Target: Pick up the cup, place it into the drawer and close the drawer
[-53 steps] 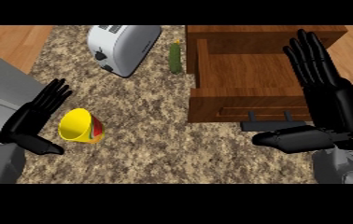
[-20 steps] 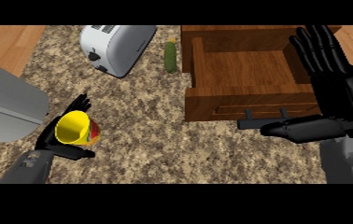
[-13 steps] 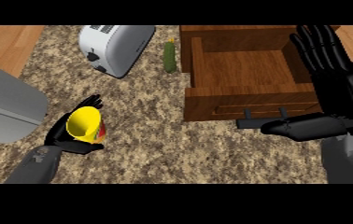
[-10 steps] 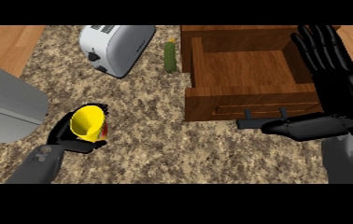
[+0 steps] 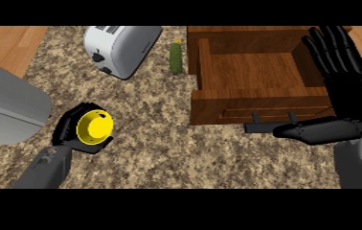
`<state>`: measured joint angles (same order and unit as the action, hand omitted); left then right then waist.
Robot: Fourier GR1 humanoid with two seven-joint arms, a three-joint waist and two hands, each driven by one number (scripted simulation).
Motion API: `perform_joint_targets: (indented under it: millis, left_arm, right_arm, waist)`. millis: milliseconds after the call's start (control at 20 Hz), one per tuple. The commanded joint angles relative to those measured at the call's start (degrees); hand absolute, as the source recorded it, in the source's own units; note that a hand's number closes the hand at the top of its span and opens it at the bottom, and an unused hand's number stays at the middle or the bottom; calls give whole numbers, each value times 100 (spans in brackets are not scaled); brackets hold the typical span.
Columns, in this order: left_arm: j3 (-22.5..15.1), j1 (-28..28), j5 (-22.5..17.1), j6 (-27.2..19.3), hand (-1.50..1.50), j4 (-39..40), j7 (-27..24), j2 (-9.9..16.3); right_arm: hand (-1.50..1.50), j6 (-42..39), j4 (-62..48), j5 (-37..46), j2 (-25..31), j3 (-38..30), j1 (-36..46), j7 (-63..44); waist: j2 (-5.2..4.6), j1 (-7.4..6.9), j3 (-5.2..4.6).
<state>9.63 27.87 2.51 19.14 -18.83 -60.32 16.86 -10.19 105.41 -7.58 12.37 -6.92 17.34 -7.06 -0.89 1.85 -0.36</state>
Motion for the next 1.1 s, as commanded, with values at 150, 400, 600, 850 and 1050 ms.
perform_joint_targets:
  millis: [150,400,600,850,1050]
  left_arm:
    - [1117,-9,-919,-1503,150,-1,-716,-736]
    - [751,429,-736,-963,150,-440,-825,-1074]
    - [587,1183,-729,-1126,150,-813,241,-1090]
    - [219,1299,-787,-1190,150,-2019,1340,-1360]
    - [-24,1715,-729,-1494,150,-2561,2083,-1567]
  right_arm:
    - [-150,-26,27,-43,40,-99,-150,13]
    - [-150,-212,-421,-179,221,-314,83,161]
    - [-150,-10,158,23,21,-10,-140,-116]
    - [-150,-86,82,117,42,-189,-624,339]
    - [-150,-200,145,-221,296,-434,-265,-59]
  waist:
    - [37,-58,16]
    - [56,-139,31]
    - [94,-118,35]
    - [158,-260,48]
    - [127,-203,41]
